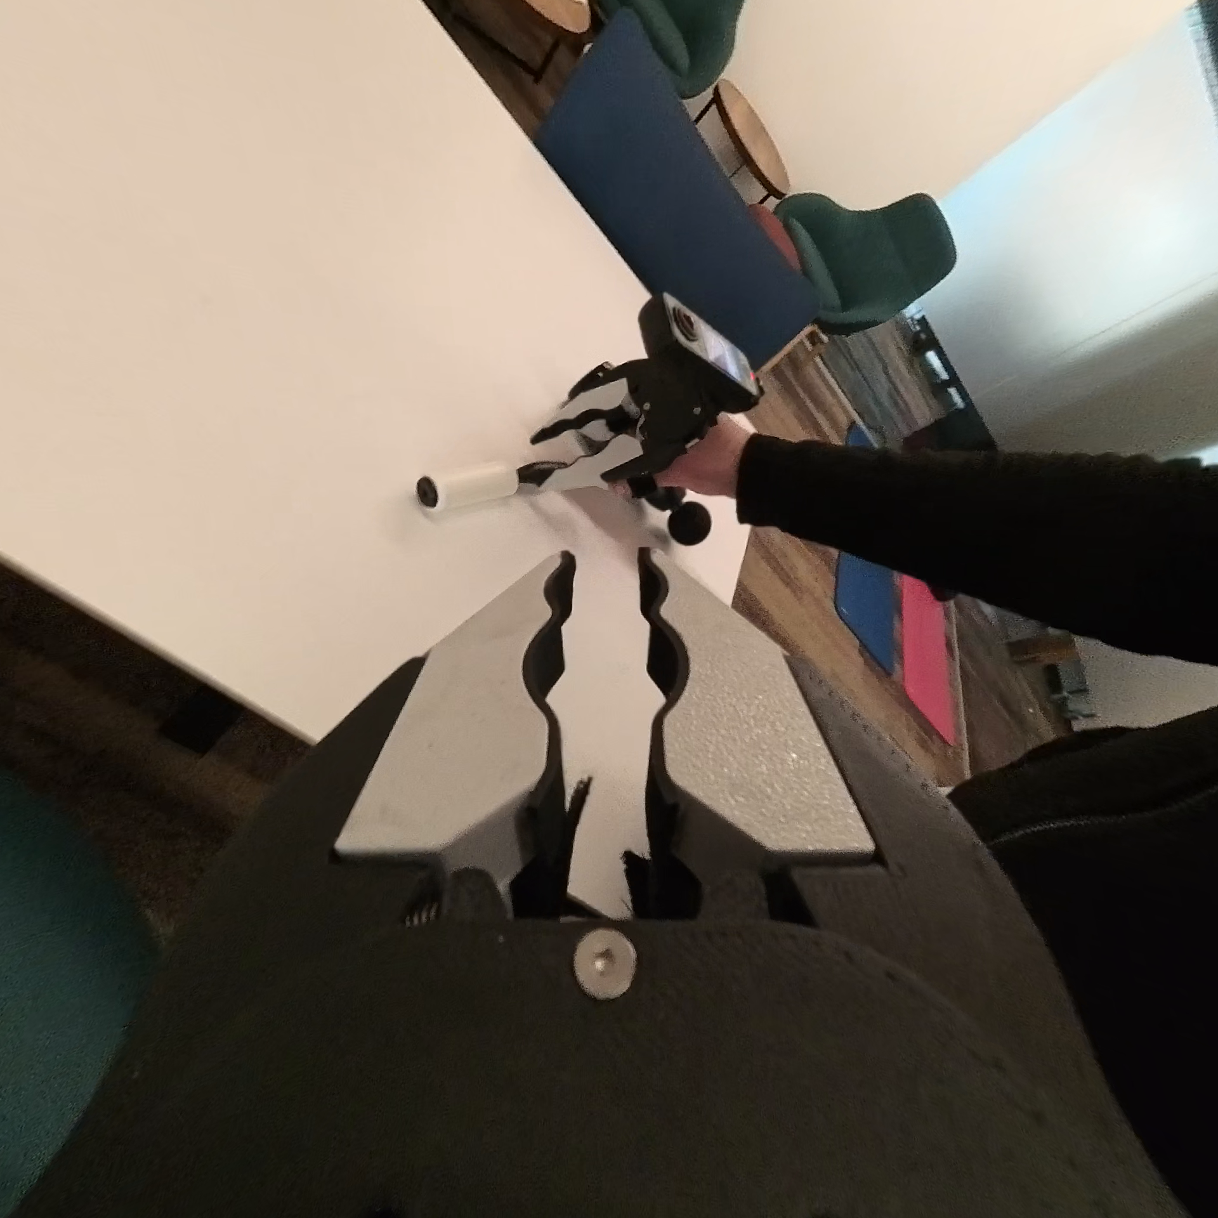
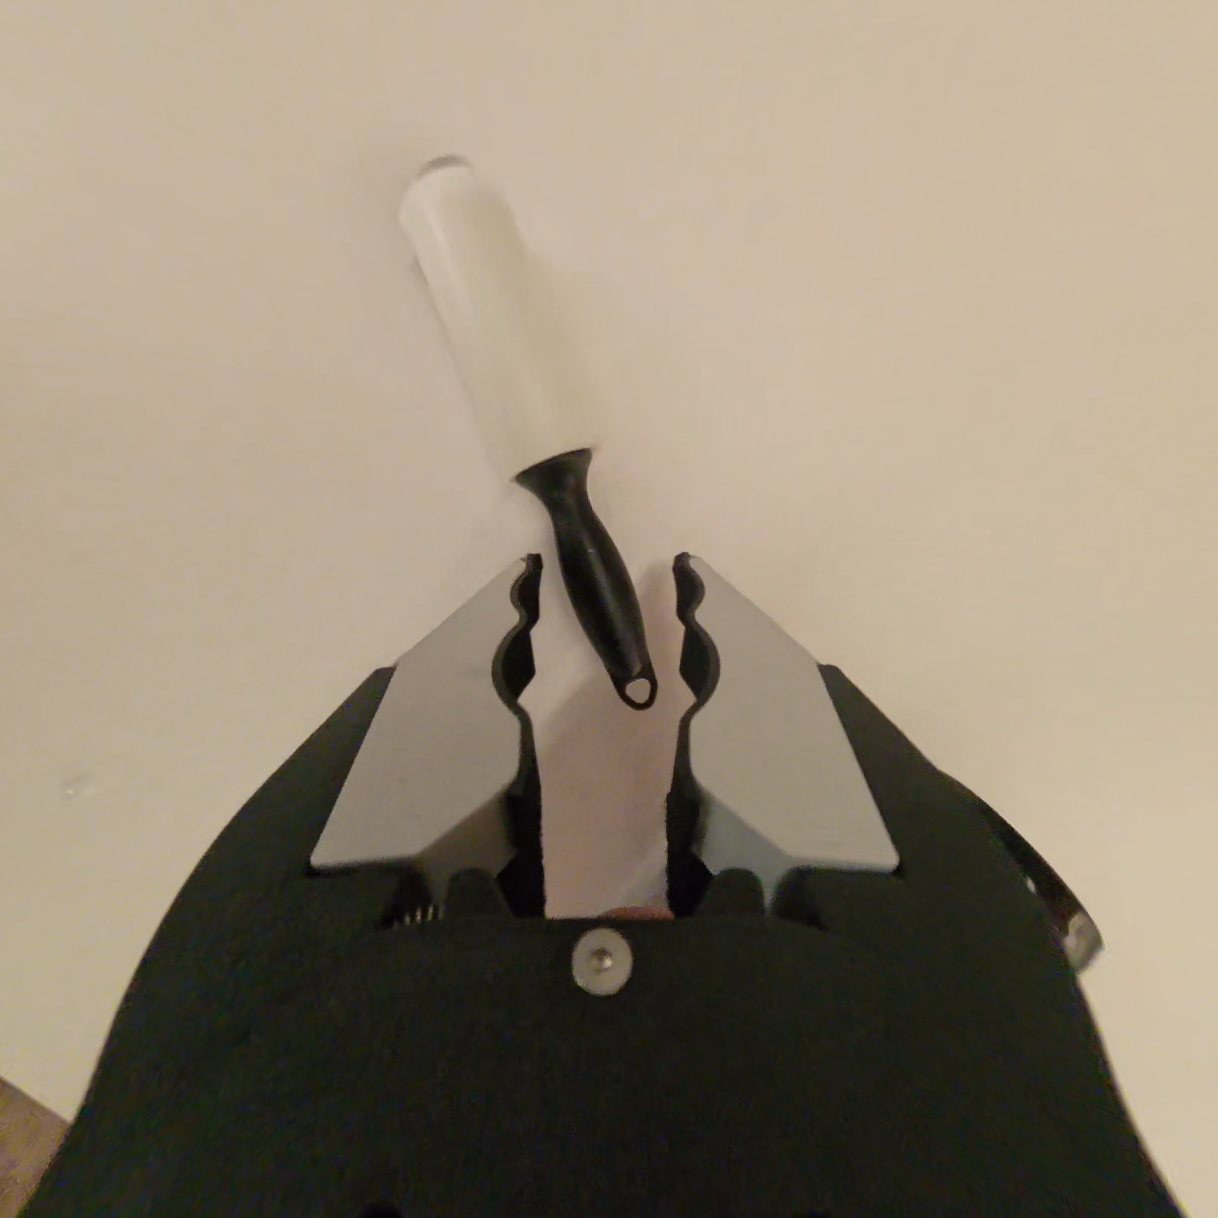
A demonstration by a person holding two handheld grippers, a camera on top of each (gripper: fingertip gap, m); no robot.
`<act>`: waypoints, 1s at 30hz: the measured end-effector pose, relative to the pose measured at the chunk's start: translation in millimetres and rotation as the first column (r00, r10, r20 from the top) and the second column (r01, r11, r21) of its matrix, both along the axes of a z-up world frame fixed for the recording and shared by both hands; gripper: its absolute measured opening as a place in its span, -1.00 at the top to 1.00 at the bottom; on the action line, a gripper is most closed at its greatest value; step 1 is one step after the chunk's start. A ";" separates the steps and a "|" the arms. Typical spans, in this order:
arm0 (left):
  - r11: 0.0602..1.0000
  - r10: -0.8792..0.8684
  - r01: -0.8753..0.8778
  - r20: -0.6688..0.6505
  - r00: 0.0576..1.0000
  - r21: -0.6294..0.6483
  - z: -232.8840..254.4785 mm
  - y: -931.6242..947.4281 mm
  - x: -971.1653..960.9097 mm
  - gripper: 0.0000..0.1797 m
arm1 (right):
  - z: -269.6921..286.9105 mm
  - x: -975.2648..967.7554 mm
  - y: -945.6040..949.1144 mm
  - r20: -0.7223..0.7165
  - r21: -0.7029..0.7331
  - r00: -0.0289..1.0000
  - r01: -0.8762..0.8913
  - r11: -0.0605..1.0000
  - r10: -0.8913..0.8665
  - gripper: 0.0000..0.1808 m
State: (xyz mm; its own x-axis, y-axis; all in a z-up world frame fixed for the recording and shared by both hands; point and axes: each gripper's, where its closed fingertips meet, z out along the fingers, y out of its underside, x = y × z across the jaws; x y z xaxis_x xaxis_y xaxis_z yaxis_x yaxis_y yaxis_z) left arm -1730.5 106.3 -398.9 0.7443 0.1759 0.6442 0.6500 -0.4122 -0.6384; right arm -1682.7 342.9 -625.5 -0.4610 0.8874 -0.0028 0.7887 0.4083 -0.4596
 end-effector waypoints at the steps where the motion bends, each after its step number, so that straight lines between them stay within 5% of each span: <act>1: 1.000 0.014 -0.014 -0.004 1.000 -0.009 -1.8 -4.7 -1.5 0.79 | -8.7 2.0 0.2 0.026 0.005 0.999 -0.022 1.000 0.022 0.60; 11: 0.997 0.077 -0.078 -0.042 0.996 -0.023 -7.2 13.3 -15.5 0.67 | -8.7 3.9 -1.5 0.115 0.011 0.993 -0.023 1.000 0.022 0.79; 15: 0.997 0.076 -0.076 -0.068 0.995 0.012 4.3 50.3 -24.2 0.49 | 57.1 -11.6 -6.0 -0.023 -0.182 0.984 0.169 0.969 -0.176 0.80; 21: 0.996 0.033 -0.026 -0.088 0.996 0.087 36.1 119.0 -22.7 0.33 | 206.8 -12.8 4.5 -0.161 -0.667 0.868 0.255 0.700 -0.470 0.80; 30: 0.948 -0.103 0.090 0.027 0.994 0.304 116.5 211.9 19.8 0.29 | 342.3 44.3 52.1 -0.279 -0.890 0.700 0.069 0.450 -0.658 0.81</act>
